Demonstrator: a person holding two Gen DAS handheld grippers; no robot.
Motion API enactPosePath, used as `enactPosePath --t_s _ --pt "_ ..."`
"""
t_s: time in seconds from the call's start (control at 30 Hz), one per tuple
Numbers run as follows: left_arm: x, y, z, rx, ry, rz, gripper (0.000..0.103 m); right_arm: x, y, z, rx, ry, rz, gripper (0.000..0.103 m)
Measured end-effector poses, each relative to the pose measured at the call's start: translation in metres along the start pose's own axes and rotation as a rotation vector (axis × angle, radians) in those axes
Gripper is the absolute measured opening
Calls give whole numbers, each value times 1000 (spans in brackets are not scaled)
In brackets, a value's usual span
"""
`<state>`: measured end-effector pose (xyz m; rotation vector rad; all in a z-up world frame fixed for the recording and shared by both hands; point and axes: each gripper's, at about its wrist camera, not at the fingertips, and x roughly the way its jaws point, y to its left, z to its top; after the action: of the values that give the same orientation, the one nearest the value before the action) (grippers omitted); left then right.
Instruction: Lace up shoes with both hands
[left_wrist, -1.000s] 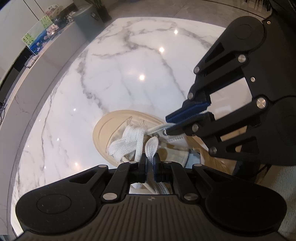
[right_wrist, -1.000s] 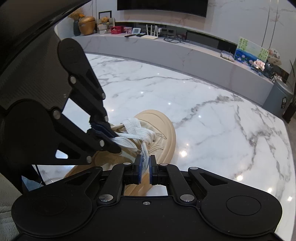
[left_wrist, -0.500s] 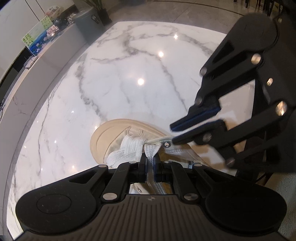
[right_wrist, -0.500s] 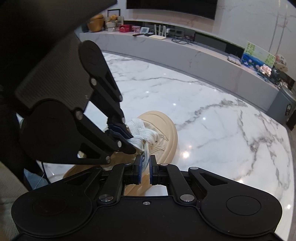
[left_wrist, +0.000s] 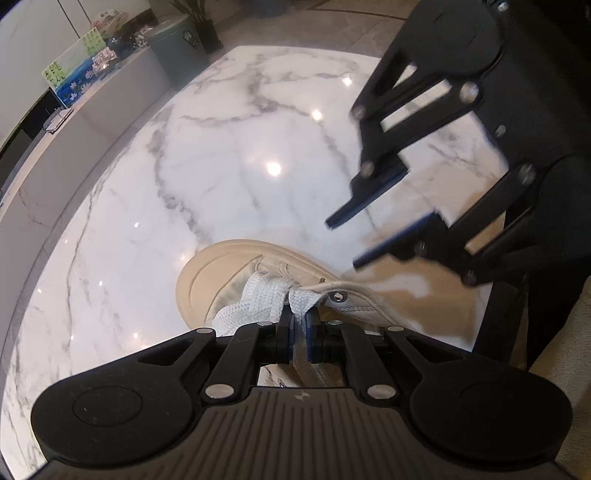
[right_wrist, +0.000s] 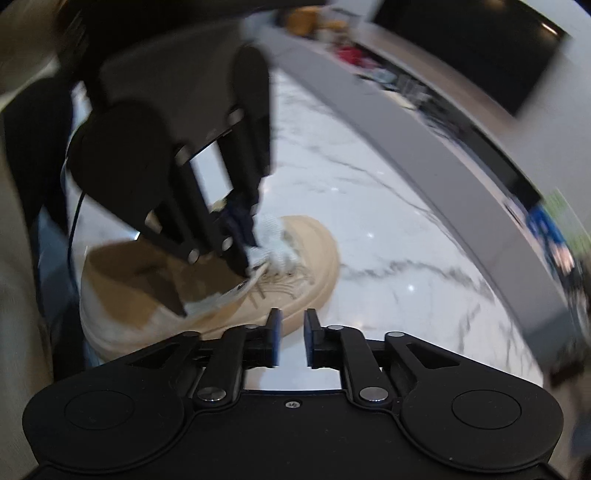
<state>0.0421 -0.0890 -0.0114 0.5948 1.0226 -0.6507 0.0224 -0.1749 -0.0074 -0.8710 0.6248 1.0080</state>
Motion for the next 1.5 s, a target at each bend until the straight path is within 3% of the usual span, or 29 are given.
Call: enactPosePath --t_s 0.13,0.37,0.5,0.6,0.67,0.93,1.23,1.5 --pt "0 2 -3 -18 -3 -9 10 17 3 3 -137 30 42 20" --pt "0 4 -6 -40 -20 -23 11 28 1 11 -289 0 42 19" --pt "-1 6 -8 -53 -32 -30 10 34 6 14 -399 32 71 19" --pt "-1 7 -9 -63 -41 -35 10 35 15 16 -462 40 82 11" --pt "-1 8 -10 -69 -47 -39 10 35 21 16 -501 53 78 1" --pt "-8 5 -16 -102 -82 -41 22 41 25 17 -450 101 48 0" --pt "-23 2 -25 -177 -141 -11 23 47 37 18 -432 111 3 0" --pt "-37 -14 -28 -172 -179 69 27 49 38 25 -375 172 -62 0"
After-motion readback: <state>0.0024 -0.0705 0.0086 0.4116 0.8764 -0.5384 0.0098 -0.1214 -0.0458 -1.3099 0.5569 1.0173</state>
